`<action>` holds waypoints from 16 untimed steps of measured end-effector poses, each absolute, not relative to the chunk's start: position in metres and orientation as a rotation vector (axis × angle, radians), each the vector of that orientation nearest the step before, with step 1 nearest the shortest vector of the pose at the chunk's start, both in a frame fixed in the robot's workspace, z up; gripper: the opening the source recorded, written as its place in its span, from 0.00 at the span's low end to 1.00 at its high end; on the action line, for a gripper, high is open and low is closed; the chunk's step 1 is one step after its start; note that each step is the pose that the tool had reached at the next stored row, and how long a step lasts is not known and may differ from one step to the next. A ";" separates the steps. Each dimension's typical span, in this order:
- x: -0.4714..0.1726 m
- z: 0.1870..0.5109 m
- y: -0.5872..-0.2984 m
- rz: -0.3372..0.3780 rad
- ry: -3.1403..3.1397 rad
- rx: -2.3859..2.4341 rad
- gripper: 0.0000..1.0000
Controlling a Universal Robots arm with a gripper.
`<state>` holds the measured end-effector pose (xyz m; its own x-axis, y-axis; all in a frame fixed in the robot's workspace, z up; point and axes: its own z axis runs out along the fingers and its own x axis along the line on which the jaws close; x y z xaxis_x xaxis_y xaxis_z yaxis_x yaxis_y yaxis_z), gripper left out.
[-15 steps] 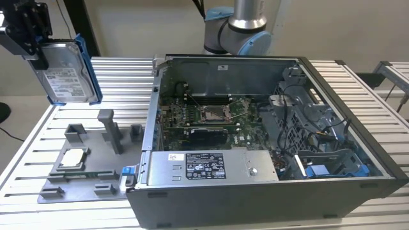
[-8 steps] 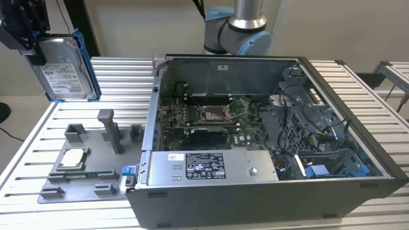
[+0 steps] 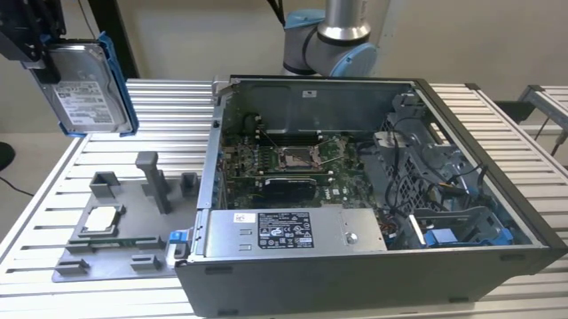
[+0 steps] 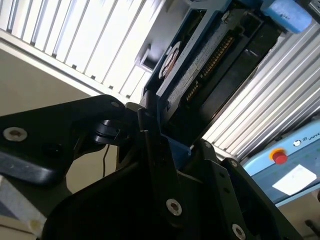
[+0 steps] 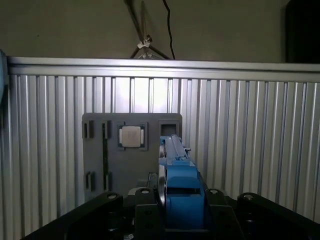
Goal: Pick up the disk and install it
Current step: 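Pick up the disk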
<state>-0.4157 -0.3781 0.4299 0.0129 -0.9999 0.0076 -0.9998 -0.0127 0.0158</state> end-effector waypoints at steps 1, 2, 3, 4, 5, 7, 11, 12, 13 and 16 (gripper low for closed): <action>-0.416 0.431 -0.378 -0.009 -2.196 2.224 0.00; -0.416 0.432 -0.378 -0.009 -2.196 2.224 0.00; -0.416 0.433 -0.378 -0.009 -2.195 2.224 0.00; -0.416 0.435 -0.378 -0.008 -2.196 2.224 0.00; -0.416 0.436 -0.378 -0.008 -2.195 2.223 0.00; -0.416 0.438 -0.378 -0.008 -2.195 2.223 0.00; -0.416 0.443 -0.378 -0.008 -2.195 2.223 0.00; -0.416 0.444 -0.378 -0.008 -2.195 2.223 0.00; -0.416 0.445 -0.378 -0.008 -2.195 2.223 0.00; -0.416 0.447 -0.378 -0.008 -2.195 2.223 0.00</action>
<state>-0.4158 -0.3780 0.4470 0.0128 -0.9999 0.0083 -0.9998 -0.0126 0.0157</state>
